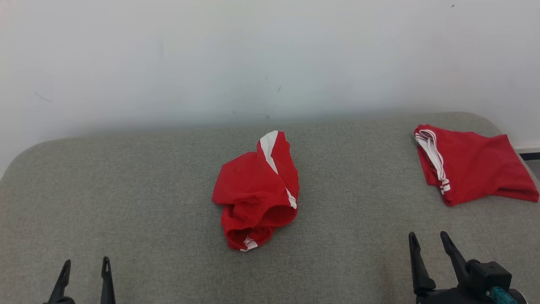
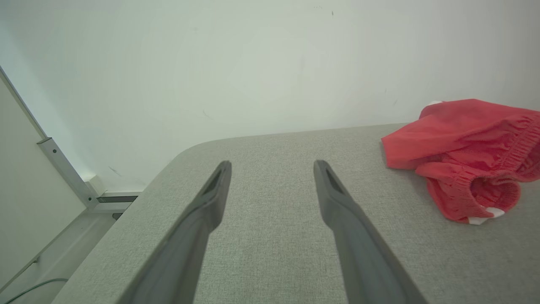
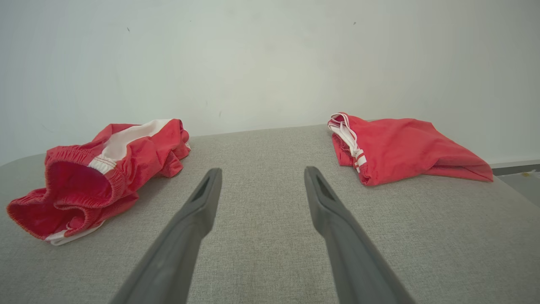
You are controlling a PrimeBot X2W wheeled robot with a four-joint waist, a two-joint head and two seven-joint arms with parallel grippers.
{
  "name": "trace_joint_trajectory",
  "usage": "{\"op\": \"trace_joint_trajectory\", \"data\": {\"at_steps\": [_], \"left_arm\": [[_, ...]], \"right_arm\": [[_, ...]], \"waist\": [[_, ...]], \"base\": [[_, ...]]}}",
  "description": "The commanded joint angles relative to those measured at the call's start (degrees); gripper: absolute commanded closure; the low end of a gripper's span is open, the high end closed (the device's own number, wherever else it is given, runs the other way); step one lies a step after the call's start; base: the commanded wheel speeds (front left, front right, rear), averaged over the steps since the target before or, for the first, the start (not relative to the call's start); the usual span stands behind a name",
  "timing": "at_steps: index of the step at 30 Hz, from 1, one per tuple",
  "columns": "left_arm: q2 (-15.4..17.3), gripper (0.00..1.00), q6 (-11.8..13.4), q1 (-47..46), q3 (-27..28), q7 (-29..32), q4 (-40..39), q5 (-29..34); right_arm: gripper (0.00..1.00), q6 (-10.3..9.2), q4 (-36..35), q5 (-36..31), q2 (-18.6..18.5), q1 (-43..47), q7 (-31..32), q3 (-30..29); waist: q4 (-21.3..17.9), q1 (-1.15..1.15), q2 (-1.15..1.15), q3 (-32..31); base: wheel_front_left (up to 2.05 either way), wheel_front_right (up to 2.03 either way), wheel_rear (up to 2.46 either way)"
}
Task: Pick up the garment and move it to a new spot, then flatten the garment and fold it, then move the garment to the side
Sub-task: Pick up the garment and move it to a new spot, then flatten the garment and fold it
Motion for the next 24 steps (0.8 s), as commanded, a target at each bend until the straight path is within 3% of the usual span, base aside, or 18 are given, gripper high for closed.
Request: {"op": "trace_joint_trajectory", "data": {"at_steps": [1,24], "left_arm": [[0.32,0.0,0.27,1.05,-0.16,0.19,-0.26,0.15],[0.06,0.0,1.15,0.88,1.43,-1.84,-0.06,-3.52]], "right_arm": [[0.0,-0.15,-0.35,-0.14,-0.21,0.8,0.47,0.29],[0.0,-0.15,-1.97,0.37,-0.23,1.6,2.1,0.61]], "waist": [[0.04,0.0,0.0,-0.06],[0.91,0.0,0.0,0.3]], "base": [[0.0,0.0,0.0],[0.0,0.0,0.0]]}}
